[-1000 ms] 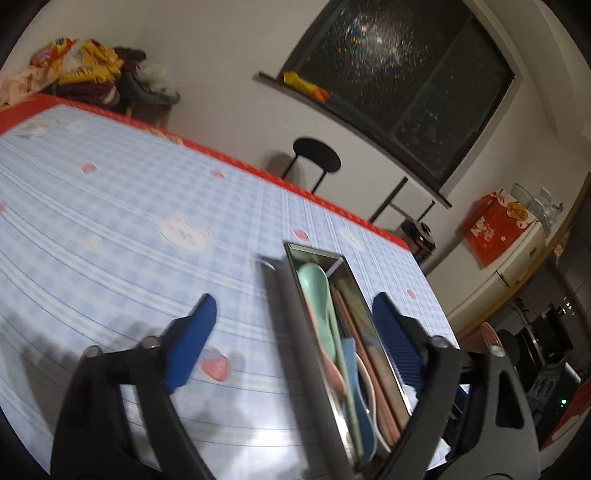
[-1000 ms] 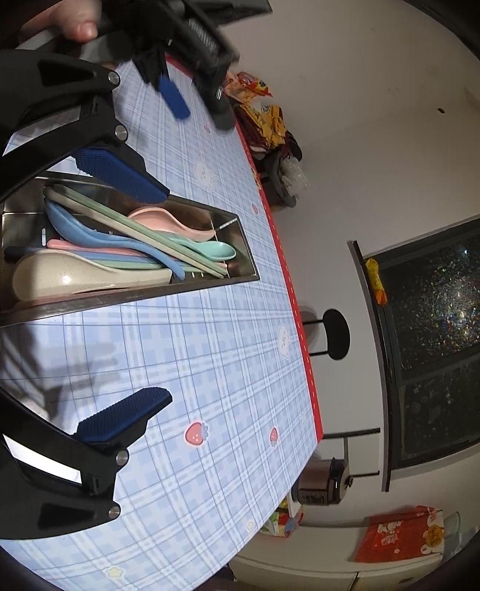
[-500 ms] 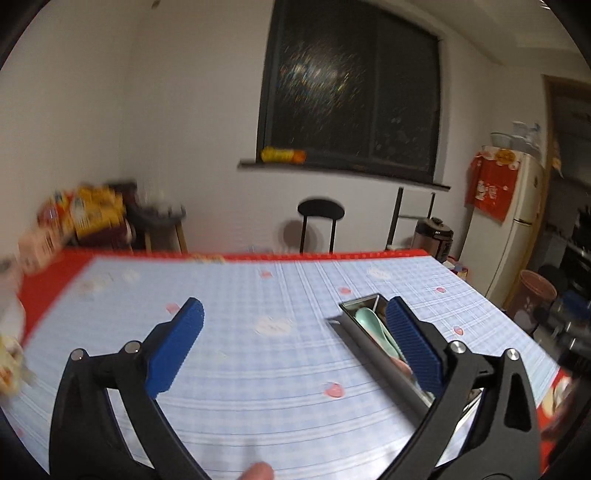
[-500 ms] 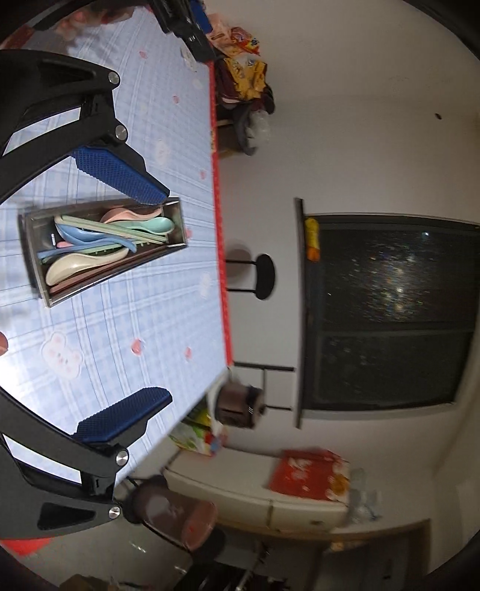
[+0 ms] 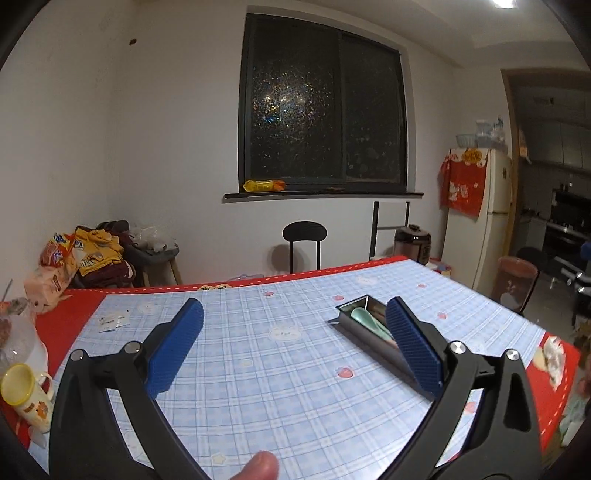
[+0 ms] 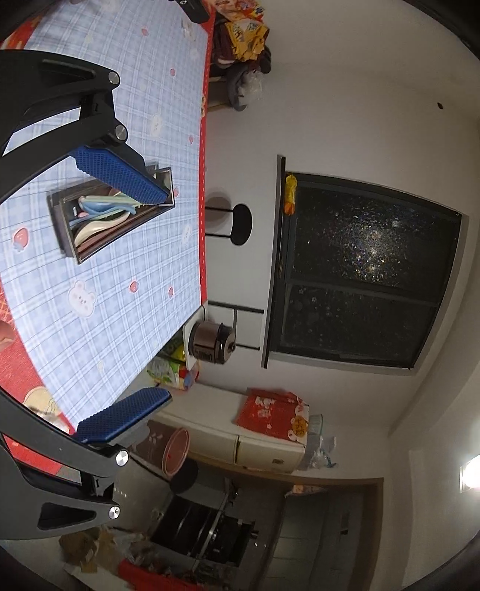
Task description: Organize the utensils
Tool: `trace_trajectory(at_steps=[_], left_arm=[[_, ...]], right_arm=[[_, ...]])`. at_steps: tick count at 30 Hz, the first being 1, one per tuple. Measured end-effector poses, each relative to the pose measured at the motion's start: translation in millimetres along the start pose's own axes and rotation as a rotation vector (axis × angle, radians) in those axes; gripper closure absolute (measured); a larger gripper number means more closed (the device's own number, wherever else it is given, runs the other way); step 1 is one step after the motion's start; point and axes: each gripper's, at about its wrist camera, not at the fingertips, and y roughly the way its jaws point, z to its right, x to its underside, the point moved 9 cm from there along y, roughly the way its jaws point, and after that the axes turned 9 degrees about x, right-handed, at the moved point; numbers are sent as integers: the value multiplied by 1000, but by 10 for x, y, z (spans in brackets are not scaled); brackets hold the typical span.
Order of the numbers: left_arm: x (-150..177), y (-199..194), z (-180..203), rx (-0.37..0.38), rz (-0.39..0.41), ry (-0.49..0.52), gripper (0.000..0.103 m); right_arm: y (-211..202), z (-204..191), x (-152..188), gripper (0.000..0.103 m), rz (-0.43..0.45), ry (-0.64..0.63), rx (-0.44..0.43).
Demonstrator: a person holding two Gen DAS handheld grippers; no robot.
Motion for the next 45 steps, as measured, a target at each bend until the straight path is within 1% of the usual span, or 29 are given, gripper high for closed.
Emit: trace_trajectory(at_steps=[3, 11, 17, 28, 45], left_arm=[[51, 13, 58, 24, -12, 2, 6], [78, -67, 108, 21, -10, 20, 6], [68, -106, 125, 28, -8, 19, 6], [64, -97, 178, 25, -13, 32, 6], [86, -104, 205, 25, -34, 43, 6]], right_arm=[[-72, -13, 18, 6, 0, -15, 18], [-190, -11, 13, 6, 6, -8, 24], [-183, -50, 28, 6, 6, -12, 16], [-167, -6, 30, 6, -1, 0, 26], [-143, -13, 65, 6, -13, -2, 27]])
